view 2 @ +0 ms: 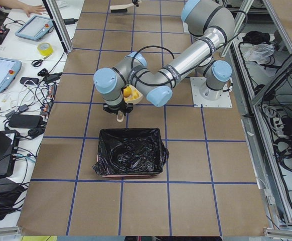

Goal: Sweep and dump trash into bin
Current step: 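Tilt the dustpan over the bin with the left gripper while the right releases the brush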

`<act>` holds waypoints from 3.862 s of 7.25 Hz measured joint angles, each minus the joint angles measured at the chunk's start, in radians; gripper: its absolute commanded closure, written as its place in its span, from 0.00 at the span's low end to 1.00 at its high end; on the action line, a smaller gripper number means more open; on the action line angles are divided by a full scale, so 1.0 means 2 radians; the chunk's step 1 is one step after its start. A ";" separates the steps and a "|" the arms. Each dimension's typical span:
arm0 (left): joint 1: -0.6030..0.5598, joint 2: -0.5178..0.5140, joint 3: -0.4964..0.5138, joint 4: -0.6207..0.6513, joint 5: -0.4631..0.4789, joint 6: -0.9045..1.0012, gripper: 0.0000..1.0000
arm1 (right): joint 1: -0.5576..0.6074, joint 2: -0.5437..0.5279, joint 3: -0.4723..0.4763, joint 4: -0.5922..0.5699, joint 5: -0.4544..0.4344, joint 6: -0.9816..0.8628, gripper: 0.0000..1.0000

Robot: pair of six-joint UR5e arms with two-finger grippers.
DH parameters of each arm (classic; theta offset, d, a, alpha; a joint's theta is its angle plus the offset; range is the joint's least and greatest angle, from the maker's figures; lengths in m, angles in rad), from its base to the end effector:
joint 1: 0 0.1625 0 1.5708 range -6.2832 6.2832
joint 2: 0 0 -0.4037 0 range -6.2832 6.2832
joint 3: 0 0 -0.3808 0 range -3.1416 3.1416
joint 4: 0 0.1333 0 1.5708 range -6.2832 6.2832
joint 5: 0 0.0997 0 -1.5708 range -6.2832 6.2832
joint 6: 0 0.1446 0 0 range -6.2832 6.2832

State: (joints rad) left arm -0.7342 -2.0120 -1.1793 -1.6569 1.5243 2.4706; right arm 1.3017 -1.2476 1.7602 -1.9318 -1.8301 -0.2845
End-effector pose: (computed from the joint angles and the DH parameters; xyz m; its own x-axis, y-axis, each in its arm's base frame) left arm 0.3753 -0.5273 0.3520 0.0632 0.9968 0.0481 0.9893 -0.0562 -0.1347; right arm -0.0501 -0.5438 0.2053 -0.9780 -0.0567 0.2009 -0.0122 0.9763 0.2161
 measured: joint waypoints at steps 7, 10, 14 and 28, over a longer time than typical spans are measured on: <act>0.088 -0.085 0.135 -0.017 -0.011 0.134 1.00 | -0.037 0.010 0.013 -0.020 0.070 -0.024 1.00; 0.098 -0.124 0.176 -0.004 -0.001 0.198 1.00 | -0.037 0.014 0.016 -0.020 0.070 -0.026 1.00; 0.089 -0.146 0.195 0.060 0.033 0.266 1.00 | -0.037 0.016 0.016 -0.022 0.066 -0.021 0.48; 0.026 -0.072 0.051 0.276 0.118 0.345 1.00 | 0.083 -0.117 -0.142 0.145 0.073 0.046 0.00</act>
State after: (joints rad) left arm -0.6818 -2.1570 -1.0769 -1.1049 1.7595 3.1614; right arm 1.4667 -1.4815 1.4752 -1.6411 -1.6839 -0.1920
